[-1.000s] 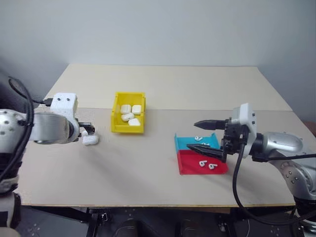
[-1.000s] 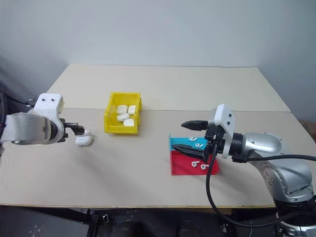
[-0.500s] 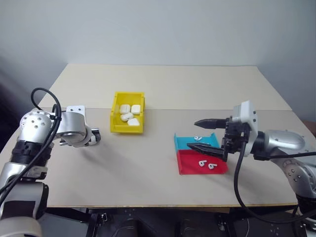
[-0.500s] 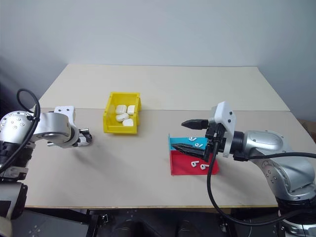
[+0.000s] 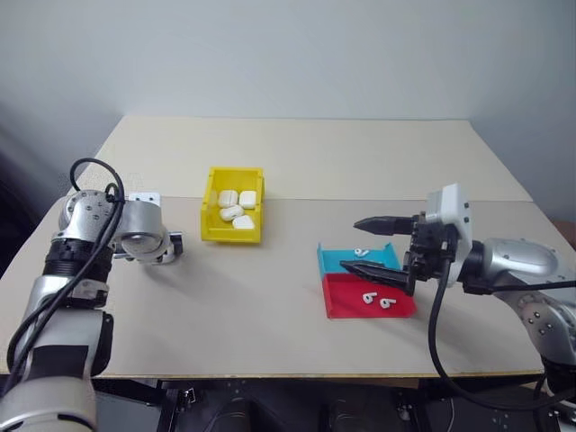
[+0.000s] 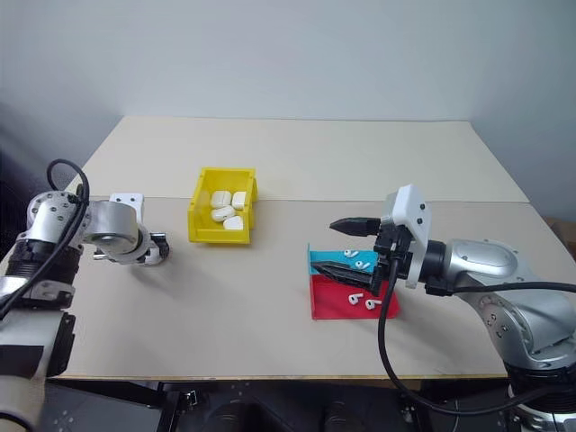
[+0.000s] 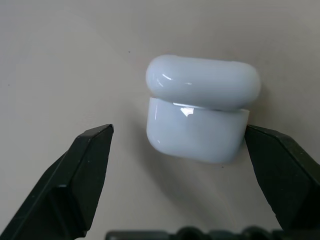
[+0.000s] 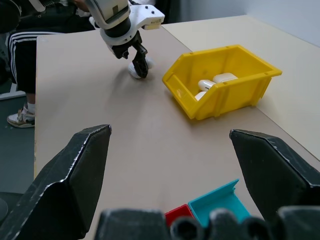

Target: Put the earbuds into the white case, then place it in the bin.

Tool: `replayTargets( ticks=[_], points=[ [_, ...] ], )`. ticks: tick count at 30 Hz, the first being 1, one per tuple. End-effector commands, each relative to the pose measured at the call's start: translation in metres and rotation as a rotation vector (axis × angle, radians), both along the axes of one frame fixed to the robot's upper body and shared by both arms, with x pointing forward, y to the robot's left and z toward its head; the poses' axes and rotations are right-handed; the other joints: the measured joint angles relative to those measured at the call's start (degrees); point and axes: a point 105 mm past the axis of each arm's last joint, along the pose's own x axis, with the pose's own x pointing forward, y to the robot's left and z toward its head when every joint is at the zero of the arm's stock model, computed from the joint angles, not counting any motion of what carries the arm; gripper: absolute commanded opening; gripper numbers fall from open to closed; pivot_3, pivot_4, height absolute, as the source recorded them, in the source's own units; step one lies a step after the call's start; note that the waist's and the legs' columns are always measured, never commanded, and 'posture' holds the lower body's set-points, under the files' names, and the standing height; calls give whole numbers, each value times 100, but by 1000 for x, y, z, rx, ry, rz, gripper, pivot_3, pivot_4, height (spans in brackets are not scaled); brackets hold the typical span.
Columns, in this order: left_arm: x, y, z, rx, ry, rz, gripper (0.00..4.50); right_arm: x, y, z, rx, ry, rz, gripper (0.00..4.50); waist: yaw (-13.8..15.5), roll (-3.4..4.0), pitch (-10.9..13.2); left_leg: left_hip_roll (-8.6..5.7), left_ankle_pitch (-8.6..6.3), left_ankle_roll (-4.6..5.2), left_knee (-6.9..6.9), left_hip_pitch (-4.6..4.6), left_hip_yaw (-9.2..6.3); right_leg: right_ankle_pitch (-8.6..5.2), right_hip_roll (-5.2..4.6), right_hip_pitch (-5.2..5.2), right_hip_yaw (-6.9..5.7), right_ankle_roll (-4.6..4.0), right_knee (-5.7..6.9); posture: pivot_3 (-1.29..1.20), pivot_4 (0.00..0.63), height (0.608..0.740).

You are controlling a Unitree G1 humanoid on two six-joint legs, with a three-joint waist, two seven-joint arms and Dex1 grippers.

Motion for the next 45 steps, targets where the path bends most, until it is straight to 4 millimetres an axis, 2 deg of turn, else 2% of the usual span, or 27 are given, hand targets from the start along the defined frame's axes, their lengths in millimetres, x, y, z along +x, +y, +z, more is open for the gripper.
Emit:
replayTargets(
  ticks=[1,5,8,11,12,18,22,25,27,29,30,33,35,38,42,45],
  points=[
    [4,2,9,0,-23,-7,4500,-6,-1,11,3,-48,0,4442,-6,0,0,0,0,0,0,0,0,0,0,-1,0,0,0,0,150,740],
    [4,3,2,-22,-4,-12,4500,-7,-1,12,4,-55,-2,4442,-6,0,0,0,0,0,0,1,0,0,0,0,0,0,2,0,150,740],
    [5,6,-1,-22,-4,1,3923,-8,-1,12,3,-58,-5,4500,-3,-1,-1,0,1,-1,0,2,-1,0,0,1,-2,0,5,0,150,740],
    [4,7,-2,-27,5,-6,2914,-9,-1,13,3,-61,-8,4500,-7,-1,-2,0,1,-1,0,3,0,0,0,2,-2,0,5,0,150,740],
    [4,7,-2,-26,7,-7,2762,-9,-1,13,4,-61,-9,4500,-12,0,-2,0,0,0,0,4,-1,0,-1,2,-2,0,5,0,150,740],
    [-1,13,10,-9,-51,-33,2763,-10,-3,12,10,-58,-19,4500,-45,-2,-2,2,0,0,-2,4,0,0,0,-2,-1,0,7,0,150,740],
    [-12,15,53,41,-376,-182,2763,-10,-5,10,20,-44,-34,4500,-76,-8,2,4,2,-4,-6,-6,2,0,-1,-12,4,0,8,0,150,740],
    [-26,28,75,99,-631,-189,2763,-9,-6,9,27,-41,-41,4500,-64,-8,2,7,3,-5,-5,-6,3,0,-2,-15,8,0,4,0,150,740],
    [-34,27,86,112,-808,-242,2763,-7,-6,9,36,-37,-47,4500,-48,-7,1,7,2,-5,-4,5,9,0,-3,-6,7,0,5,0,150,740],
    [-41,12,101,28,-1025,-389,2763,-6,-6,8,45,-33,-48,4500,-27,-5,1,7,-6,10,-8,13,9,0,-3,-2,6,-2,4,0,150,740],
    [-45,0,106,-68,-1090,-483,2763,-5,-6,7,47,-32,-49,4500,-3,-6,0,8,-9,14,-10,16,12,0,-3,0,5,-3,4,0,150,740],
    [-58,-40,119,-298,-1191,-807,2763,-5,-6,6,40,-31,-43,4500,81,-7,-1,7,-18,35,-5,2,4,1,-3,0,-11,-5,3,0,150,740],
    [-67,-69,124,-378,-1209,-1047,2763,-3,-7,6,26,-33,-39,4500,90,-8,-1,5,-23,42,-1,-1,7,1,-3,1,-8,-4,-3,0,150,740],
    [-79,-96,127,-488,-1229,-1305,2763,-1,-9,7,-6,-43,-22,4500,72,-7,-1,4,-24,45,-1,-4,10,2,-3,0,-7,-3,-7,0,150,740],
    [-90,-125,125,-610,-1250,-1610,2763,3,-12,3,-131,-72,26,4500,48,-3,-4,4,-23,46,1,0,9,1,-1,1,-7,-2,0,0,150,740],
    [-99,-140,120,-709,-1236,-1746,2763,6,-16,-3,-212,-76,47,4500,7,-3,-4,5,-23,46,1,0,9,0,0,2,-7,-1,-2,0,150,740]
  ],
)
